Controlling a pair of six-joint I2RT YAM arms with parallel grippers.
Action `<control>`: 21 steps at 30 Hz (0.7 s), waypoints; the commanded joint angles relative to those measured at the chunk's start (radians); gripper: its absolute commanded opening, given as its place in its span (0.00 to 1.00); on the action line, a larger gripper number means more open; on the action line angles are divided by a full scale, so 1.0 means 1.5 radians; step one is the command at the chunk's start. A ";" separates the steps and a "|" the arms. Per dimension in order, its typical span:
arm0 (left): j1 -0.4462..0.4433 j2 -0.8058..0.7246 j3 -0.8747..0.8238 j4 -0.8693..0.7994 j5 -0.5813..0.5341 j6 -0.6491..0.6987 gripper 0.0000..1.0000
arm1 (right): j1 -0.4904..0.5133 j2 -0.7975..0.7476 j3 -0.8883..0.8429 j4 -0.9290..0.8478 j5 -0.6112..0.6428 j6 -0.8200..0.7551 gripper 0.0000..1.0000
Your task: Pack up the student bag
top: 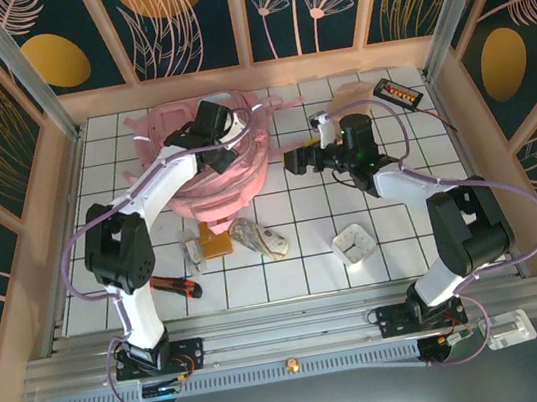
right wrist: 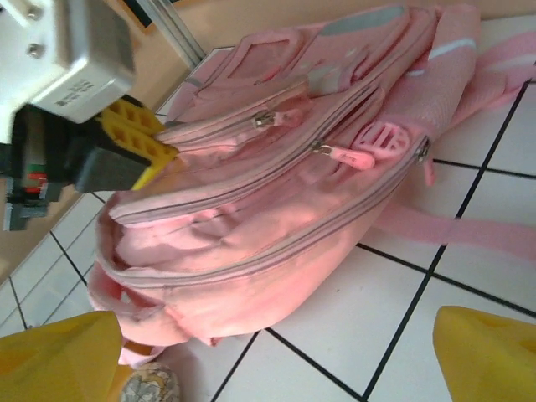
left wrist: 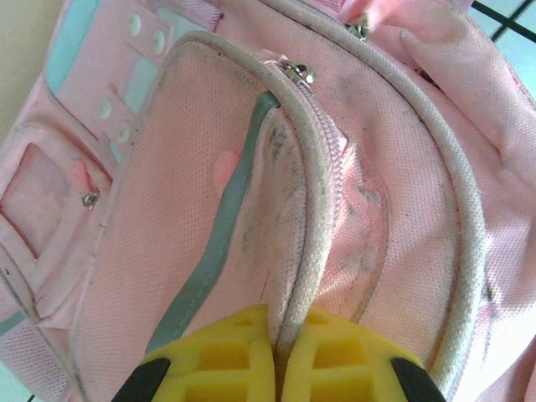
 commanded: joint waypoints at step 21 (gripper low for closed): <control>0.018 -0.173 -0.141 0.117 0.044 0.091 0.00 | 0.019 0.281 0.299 -0.129 -0.215 -0.530 0.74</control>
